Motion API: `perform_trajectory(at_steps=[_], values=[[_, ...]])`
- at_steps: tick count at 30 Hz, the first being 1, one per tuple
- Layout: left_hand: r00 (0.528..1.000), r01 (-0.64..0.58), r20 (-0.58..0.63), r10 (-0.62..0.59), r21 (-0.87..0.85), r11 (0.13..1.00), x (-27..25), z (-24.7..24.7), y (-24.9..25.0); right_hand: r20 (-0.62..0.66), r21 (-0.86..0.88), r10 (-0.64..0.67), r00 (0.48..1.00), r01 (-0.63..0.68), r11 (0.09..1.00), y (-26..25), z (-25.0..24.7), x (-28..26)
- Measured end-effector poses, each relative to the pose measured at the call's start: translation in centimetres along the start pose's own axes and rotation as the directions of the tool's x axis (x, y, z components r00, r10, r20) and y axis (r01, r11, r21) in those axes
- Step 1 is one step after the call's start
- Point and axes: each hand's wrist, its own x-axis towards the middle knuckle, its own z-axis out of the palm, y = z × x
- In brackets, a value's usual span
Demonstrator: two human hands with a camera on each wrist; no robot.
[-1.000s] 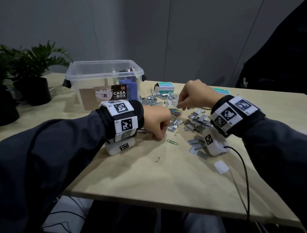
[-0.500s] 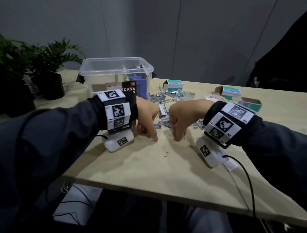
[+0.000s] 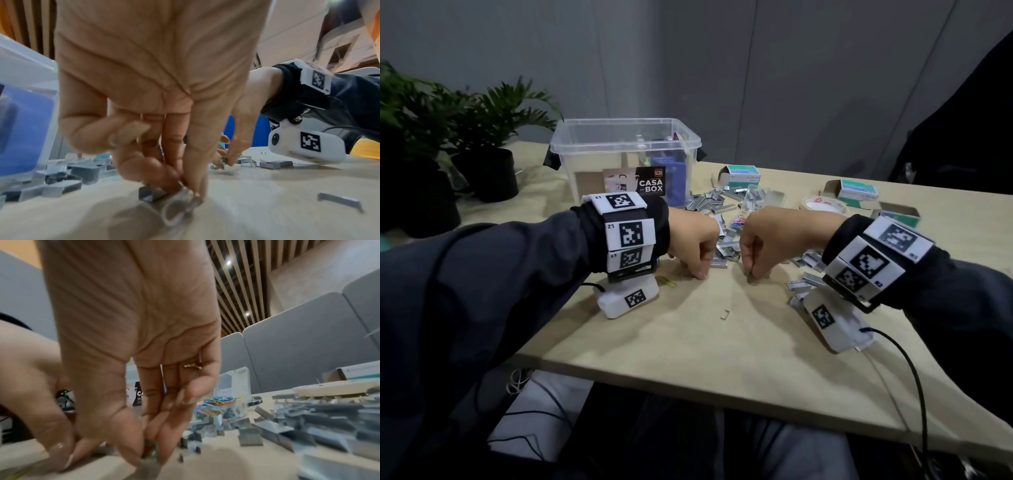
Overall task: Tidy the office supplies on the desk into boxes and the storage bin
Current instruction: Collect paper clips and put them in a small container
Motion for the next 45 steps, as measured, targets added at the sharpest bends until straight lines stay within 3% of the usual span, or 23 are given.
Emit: perform_trajectory(at_steps=[3, 6, 14, 17, 20, 26, 31, 39, 45], values=[[0.99, -0.014, -0.138, 0.017, 0.023, 1.0, -1.2, -0.9, -0.3, -0.075, 0.045, -0.02, 0.997, 0.024, 0.999, -0.3, -0.5, 0.2], [0.971, 0.011, -0.234, -0.047, -0.151, 0.988, -2.9, -2.2, -2.2, -0.155, 0.113, -0.04, 0.987, 0.058, 0.992, -1.6, -1.0, 0.4], [0.981, 0.115, -0.117, -0.155, -0.29, 0.95, -6.8, -1.3, -6.4, -0.244, 0.197, 0.024, 0.969, 0.026, 0.98, -7.3, -0.8, 4.8], [0.958, 0.196, -0.154, -0.242, -0.265, 0.944, -7.5, -1.0, -7.2, -0.253, 0.213, 0.038, 0.967, 0.018, 0.977, -8.8, -0.6, 6.3], [0.914, 0.28, -0.202, -0.353, -0.316, 0.906, -7.5, -0.9, -7.5, -0.216, 0.11, 0.033, 0.976, -0.009, 0.994, -10.1, -0.3, 6.9], [0.908, 0.377, -0.059, -0.415, -0.316, 0.87, -6.3, -0.6, -6.8, -0.131, -0.027, 0.037, 0.991, -0.041, 0.999, -11.1, -0.1, 7.6], [0.895, 0.379, -0.175, -0.411, -0.188, 0.906, -5.3, -0.1, -6.9, -0.1, -0.113, -0.017, 0.995, 0.006, 0.994, -11.4, 0.0, 7.3], [0.918, 0.349, -0.143, -0.369, -0.146, 0.926, -5.2, 0.1, -7.7, -0.048, -0.069, -0.046, 0.998, 0.043, 0.997, -10.2, 0.4, 6.6], [0.913, 0.341, -0.184, -0.364, -0.143, 0.929, -5.7, 0.0, -8.1, 0.004, 0.159, -0.021, 1.0, 0.021, 0.987, -8.7, -0.9, 5.3]])
